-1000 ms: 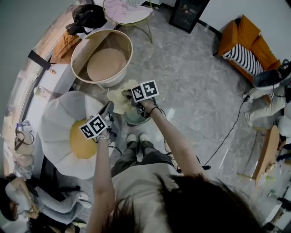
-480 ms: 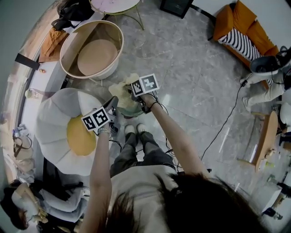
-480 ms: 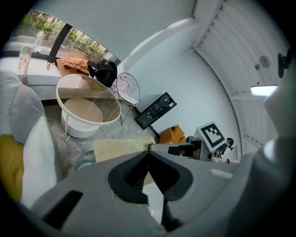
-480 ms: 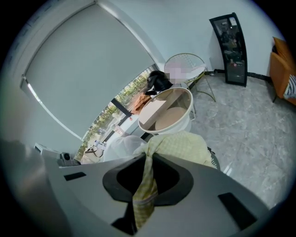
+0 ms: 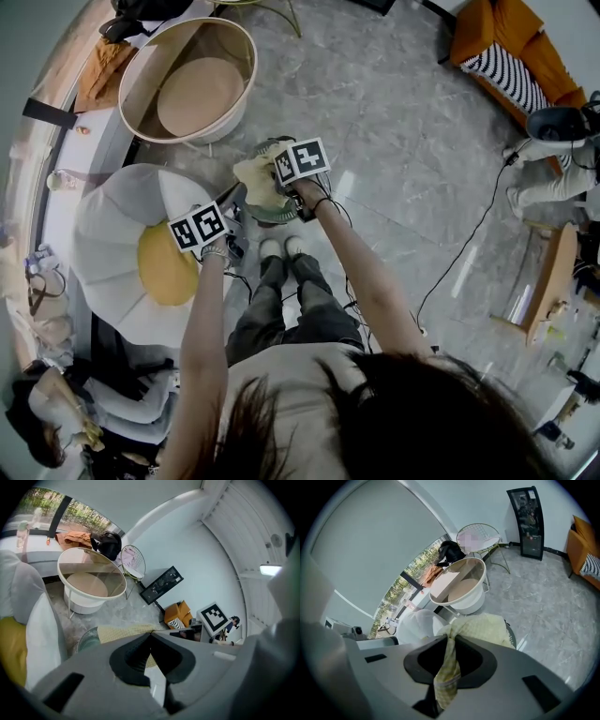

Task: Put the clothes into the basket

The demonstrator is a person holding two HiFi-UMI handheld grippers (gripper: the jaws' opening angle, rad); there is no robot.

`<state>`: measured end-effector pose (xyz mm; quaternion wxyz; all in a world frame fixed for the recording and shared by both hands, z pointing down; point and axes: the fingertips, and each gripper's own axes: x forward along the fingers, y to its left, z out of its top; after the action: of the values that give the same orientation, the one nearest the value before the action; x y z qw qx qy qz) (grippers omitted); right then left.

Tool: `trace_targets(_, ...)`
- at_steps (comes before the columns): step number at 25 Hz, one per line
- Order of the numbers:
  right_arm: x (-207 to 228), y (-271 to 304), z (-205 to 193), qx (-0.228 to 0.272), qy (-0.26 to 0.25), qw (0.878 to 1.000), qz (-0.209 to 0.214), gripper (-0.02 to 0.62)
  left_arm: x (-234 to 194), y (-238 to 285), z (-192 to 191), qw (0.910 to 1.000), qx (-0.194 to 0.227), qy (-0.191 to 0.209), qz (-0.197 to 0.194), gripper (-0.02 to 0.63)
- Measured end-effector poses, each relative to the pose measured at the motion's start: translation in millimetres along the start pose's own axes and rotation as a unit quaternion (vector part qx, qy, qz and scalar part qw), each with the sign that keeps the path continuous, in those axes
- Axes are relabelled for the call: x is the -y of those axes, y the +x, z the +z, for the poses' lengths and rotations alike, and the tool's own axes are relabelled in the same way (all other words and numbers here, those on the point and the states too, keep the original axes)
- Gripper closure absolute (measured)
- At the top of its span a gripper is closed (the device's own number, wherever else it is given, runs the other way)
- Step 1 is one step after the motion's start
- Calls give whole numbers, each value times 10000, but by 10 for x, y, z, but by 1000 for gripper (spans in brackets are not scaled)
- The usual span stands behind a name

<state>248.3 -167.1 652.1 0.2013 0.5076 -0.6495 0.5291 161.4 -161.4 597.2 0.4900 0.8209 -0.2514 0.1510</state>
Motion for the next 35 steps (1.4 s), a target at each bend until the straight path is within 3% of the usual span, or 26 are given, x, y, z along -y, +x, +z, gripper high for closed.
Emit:
trace_targets(2,43,64,-33,-55,12,9999,-86,551,-35,18,-35,10000,-38,-55,19,595)
trace_targets(6,171,180,-86,-23,321,9994,-135,479,-79,91,-125,9998,-143,-134,25,595)
trace_targets(26,219,257,-235,32,462,9989,-74,477,-156,162,-258,9994,-254,-248,14,595)
trace_targets(35,15,82,-135,361,442,9982,159,498,-79,38,-193,9997,-26,-248,-49,595)
